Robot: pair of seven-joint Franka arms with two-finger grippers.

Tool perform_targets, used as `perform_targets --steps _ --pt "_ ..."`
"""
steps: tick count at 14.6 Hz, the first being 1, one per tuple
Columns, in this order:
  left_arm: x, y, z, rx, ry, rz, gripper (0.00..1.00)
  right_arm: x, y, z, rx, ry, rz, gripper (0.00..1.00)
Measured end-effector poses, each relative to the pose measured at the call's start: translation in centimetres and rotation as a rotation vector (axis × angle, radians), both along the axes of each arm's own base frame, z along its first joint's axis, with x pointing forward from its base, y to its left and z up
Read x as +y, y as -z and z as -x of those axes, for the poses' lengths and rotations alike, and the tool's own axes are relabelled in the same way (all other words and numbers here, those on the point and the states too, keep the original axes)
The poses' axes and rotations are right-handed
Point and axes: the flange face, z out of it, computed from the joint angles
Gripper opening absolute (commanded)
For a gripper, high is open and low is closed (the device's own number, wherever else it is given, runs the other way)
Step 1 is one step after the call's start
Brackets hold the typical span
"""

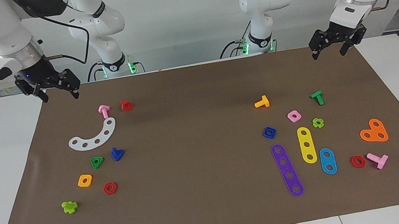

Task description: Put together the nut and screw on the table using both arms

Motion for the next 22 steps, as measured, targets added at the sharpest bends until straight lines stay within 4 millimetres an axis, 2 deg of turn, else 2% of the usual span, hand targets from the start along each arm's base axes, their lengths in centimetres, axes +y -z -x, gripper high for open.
perform_targets --steps 6,13,15,19,20,21,22 --pt "0.1 -0.1 0.0 -0.005 -0.001 0.000 1.00 0.0 0.2 0.0 0.003 -0.001 0.000 1.00" --pt "0.0 -0.1 0.0 -0.007 -0.001 0.000 1.00 0.3 2.3 -0.8 -0.054 -0.038 0.000 1.00" --pt "0.1 -0.2 -0.2 -0.020 -0.002 0.001 1.00 1.2 5.2 -1.6 -0.087 -0.075 -0.001 1.00" --pt "0.1 -0.2 -0.9 -0.077 -0.003 0.003 1.00 4.2 16.0 -3.8 -0.088 -0.204 0.003 1.00" --pt "0.0 0.1 -1.1 -0.090 -0.001 0.004 1.00 4.4 18.6 -4.1 -0.074 -0.250 0.000 1.00" --pt "-0.2 1.2 -1.5 -0.099 0.002 0.004 1.00 4.5 21.2 -4.2 -0.073 -0.290 -0.014 1.00" --pt "-0.5 2.9 -2.0 -0.108 0.010 0.004 1.00 4.4 23.7 -4.0 -0.081 -0.320 -0.022 0.94"
